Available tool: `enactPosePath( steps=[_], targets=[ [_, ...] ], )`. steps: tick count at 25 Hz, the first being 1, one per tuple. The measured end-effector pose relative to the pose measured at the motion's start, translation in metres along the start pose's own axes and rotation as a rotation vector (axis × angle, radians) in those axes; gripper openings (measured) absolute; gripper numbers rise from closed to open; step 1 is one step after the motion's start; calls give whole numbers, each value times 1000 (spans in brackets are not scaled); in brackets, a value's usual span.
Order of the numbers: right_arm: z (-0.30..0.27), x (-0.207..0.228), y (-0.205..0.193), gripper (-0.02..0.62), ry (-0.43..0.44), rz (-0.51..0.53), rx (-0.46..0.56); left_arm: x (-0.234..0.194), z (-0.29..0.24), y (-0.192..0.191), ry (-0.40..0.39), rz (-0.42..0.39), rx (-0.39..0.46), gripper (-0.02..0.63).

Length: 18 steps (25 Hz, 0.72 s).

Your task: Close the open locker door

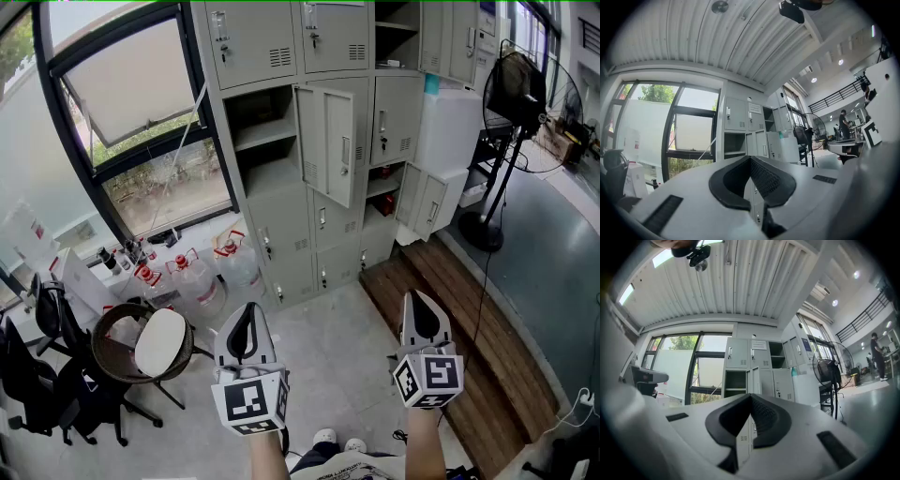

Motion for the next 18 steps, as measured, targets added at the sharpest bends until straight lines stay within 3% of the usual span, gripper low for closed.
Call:
enactPosePath(
  steps=[18],
  targets=[
    [-25, -4, -4, 1, 11, 8, 4, -15, -21, -12, 2, 9, -8, 0]
  ],
)
Point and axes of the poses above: the fingertips, and each gripper's own axes: z backward along the fingers, x to its right, y out of its top, the point moved 9 cm from there along z, backward along the fingers, and after that the axes turned 4 degrees about x, right-handed, at the moved point
